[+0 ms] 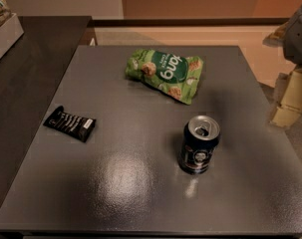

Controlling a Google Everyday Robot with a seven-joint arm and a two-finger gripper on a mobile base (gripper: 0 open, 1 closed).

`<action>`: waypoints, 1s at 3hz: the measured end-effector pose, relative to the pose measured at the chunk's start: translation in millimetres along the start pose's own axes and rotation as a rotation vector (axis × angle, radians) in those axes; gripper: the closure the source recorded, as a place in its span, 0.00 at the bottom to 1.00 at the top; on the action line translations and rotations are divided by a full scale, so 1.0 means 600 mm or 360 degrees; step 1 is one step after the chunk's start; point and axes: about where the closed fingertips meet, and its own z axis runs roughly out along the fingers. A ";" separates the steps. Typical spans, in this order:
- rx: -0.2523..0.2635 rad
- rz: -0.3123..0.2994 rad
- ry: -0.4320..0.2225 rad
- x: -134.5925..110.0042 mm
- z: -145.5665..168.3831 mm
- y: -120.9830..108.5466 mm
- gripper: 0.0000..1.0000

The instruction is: Move green rice chip bag near rxbar chocolate

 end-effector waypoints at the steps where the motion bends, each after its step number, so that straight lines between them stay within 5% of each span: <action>1: 0.0000 0.0000 0.0000 0.000 0.000 0.000 0.00; 3: 0.0033 0.0119 -0.0159 -0.034 0.006 -0.079 0.00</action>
Offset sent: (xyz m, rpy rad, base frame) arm 0.0432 0.0054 0.0112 0.1431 -0.0126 -0.0764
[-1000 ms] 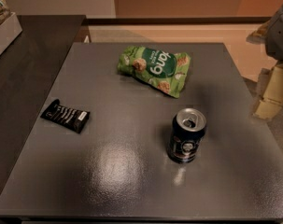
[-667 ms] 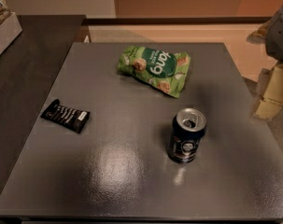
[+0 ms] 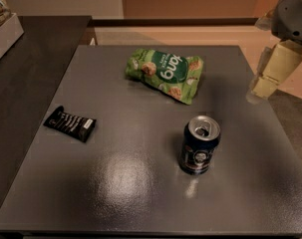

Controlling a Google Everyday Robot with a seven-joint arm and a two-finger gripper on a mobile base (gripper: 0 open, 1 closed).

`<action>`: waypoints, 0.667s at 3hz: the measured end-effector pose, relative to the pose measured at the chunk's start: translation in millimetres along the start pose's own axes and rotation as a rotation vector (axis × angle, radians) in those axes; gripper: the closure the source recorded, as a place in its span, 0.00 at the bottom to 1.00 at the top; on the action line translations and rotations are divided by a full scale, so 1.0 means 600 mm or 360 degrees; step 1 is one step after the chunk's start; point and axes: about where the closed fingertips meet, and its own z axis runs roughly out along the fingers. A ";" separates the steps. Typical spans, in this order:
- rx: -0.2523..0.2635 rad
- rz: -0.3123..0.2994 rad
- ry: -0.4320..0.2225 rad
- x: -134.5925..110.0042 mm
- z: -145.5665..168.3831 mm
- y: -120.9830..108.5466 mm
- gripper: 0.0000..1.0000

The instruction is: Move green rice chip bag near rxbar chocolate

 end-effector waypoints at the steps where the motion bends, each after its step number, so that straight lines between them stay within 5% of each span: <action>1: 0.0041 0.0043 -0.0073 -0.027 0.013 -0.056 0.00; 2: 0.0074 0.0078 -0.0130 -0.057 0.034 -0.112 0.00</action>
Offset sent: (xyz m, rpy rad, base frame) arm 0.1285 0.0220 0.0102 0.1220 -0.0853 -0.0629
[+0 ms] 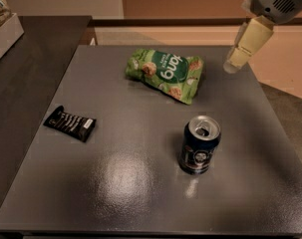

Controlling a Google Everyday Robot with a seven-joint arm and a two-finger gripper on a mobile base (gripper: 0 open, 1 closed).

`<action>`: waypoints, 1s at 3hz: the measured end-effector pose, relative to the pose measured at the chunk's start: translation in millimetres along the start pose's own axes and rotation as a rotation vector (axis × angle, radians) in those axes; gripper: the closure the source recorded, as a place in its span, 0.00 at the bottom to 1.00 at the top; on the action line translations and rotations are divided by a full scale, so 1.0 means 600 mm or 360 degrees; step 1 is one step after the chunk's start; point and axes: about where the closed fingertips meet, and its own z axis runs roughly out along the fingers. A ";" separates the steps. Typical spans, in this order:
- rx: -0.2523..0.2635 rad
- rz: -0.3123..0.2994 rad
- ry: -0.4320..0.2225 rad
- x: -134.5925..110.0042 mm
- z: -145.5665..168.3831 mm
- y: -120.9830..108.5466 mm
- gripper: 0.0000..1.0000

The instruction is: Move green rice chip bag near rxbar chocolate

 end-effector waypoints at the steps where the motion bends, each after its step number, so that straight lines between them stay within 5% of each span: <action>1: -0.0042 -0.0015 -0.0030 -0.041 0.047 -0.034 0.00; 3: -0.0187 -0.0034 -0.0017 -0.108 0.146 -0.038 0.00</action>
Offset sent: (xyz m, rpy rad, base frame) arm 0.0884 0.0790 -0.0429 0.0538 0.1074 0.0804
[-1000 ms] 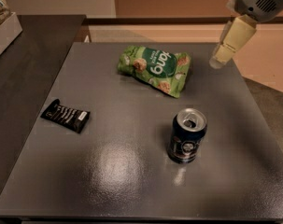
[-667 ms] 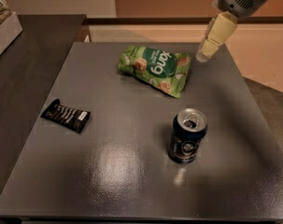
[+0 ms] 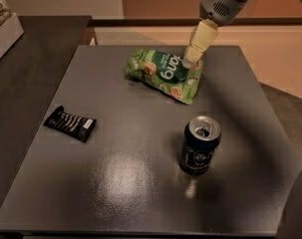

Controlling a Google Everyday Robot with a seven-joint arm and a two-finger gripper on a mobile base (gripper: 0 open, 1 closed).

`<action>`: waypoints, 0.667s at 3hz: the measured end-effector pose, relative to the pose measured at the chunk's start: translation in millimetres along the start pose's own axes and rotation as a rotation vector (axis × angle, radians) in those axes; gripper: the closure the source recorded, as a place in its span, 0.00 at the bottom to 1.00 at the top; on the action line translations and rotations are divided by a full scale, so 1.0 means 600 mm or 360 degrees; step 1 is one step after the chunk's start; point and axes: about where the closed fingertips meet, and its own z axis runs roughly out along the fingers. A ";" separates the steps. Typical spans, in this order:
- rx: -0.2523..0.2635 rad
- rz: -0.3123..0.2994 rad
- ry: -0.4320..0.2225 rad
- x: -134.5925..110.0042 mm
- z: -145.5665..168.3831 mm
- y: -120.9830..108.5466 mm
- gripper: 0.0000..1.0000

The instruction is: Move green rice chip bag near rxbar chocolate

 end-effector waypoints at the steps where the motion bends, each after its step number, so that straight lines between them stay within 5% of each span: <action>1: -0.0060 -0.0024 0.0018 -0.027 0.034 0.014 0.00; 2: -0.0110 -0.0056 0.0041 -0.054 0.063 0.032 0.00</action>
Offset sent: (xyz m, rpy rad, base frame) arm -0.0039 0.0708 -0.0322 -0.0325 0.0914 0.0843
